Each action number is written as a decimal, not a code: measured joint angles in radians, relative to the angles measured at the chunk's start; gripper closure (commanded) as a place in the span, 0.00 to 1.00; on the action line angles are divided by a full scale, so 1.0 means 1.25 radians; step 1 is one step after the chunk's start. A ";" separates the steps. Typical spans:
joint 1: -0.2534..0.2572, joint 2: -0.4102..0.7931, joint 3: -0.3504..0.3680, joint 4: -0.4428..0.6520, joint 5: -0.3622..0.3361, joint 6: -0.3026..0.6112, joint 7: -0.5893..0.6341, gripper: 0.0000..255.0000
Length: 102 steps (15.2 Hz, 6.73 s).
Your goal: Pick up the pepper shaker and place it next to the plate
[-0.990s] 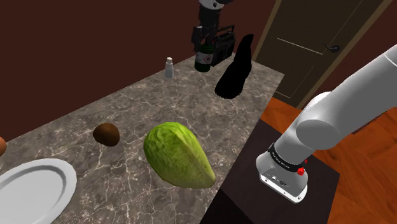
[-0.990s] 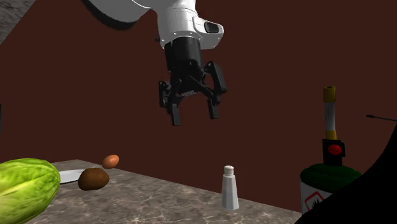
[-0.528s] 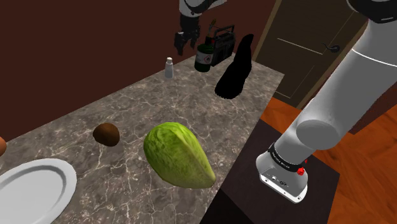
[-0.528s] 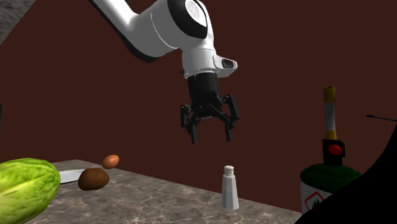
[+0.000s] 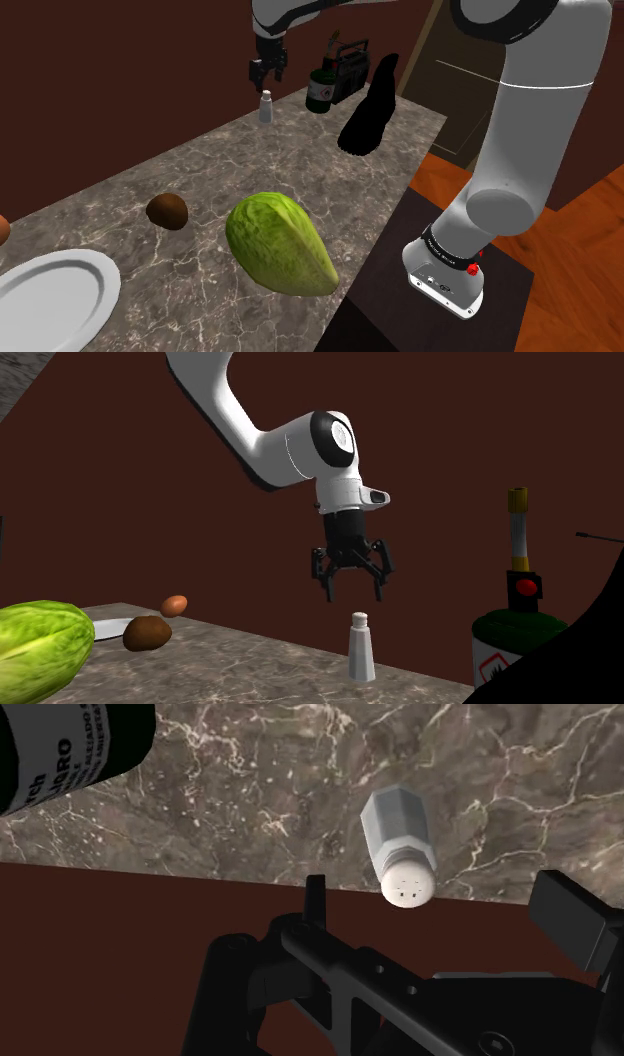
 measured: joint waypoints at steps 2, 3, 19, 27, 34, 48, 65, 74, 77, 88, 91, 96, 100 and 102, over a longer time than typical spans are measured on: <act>0.003 0.040 0.000 0.041 -0.002 -0.004 0.000 0.00; 0.004 0.051 0.000 0.043 -0.004 0.004 0.001 0.00; 0.003 0.085 -0.004 0.024 -0.010 0.058 0.006 1.00; 0.003 0.082 -0.003 0.024 -0.009 0.054 0.005 1.00; 0.003 0.058 -0.001 0.060 -0.003 -0.004 -0.003 1.00; 0.004 0.027 0.003 0.160 0.007 -0.135 -0.021 1.00; 0.038 -0.032 0.019 0.217 0.009 -0.255 0.012 1.00; 0.120 -0.139 0.069 0.067 0.004 -0.229 0.152 1.00; 0.149 -0.161 0.089 0.043 0.003 -0.234 0.202 1.00; 0.262 -0.193 0.174 0.007 -0.003 -0.258 0.399 1.00; 0.293 -0.186 0.196 0.012 -0.007 -0.264 0.453 1.00; 0.350 -0.159 0.234 0.046 -0.019 -0.286 0.545 1.00; 0.403 -0.120 0.262 0.100 -0.036 -0.315 0.621 1.00; 0.433 -0.088 0.275 0.142 -0.049 -0.333 0.659 1.00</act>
